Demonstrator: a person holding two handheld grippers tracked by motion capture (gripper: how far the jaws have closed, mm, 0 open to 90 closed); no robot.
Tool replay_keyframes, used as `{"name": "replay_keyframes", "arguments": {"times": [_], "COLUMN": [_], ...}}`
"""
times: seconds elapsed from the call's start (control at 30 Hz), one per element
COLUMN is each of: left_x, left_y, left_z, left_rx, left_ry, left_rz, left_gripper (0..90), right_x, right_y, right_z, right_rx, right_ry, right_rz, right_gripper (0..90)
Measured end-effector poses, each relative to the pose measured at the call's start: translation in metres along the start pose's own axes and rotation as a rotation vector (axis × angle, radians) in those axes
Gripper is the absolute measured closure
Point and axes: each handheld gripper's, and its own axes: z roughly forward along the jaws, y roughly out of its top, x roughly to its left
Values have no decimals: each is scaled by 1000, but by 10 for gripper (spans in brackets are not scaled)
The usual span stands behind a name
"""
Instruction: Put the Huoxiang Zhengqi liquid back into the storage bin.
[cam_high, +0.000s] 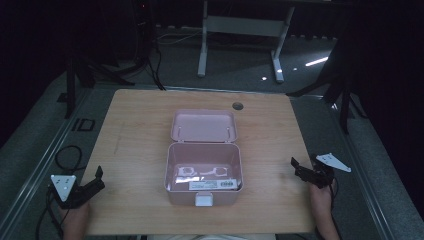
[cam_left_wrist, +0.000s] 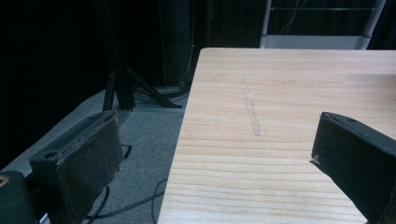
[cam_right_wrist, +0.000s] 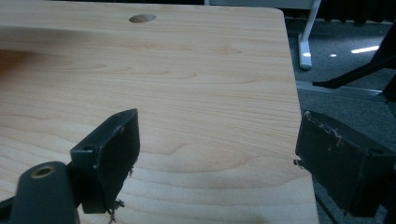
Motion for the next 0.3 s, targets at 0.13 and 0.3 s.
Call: {"name": "replay_keyframes", "arguments": {"times": [0.13,0.3], "left_x": [0,0], "left_y": [0,0], "left_z": [0,0], "left_rx": [2,1], "left_ry": [3,4], "left_rz": [4,6], "left_gripper": [21,21], "right_x": [-1,-1], "right_y": [0,0], "right_z": [2,3], "right_rx": [13,25], "right_ry": [-1,1], "right_rz": [0,-10], "right_gripper": [134,135]}}
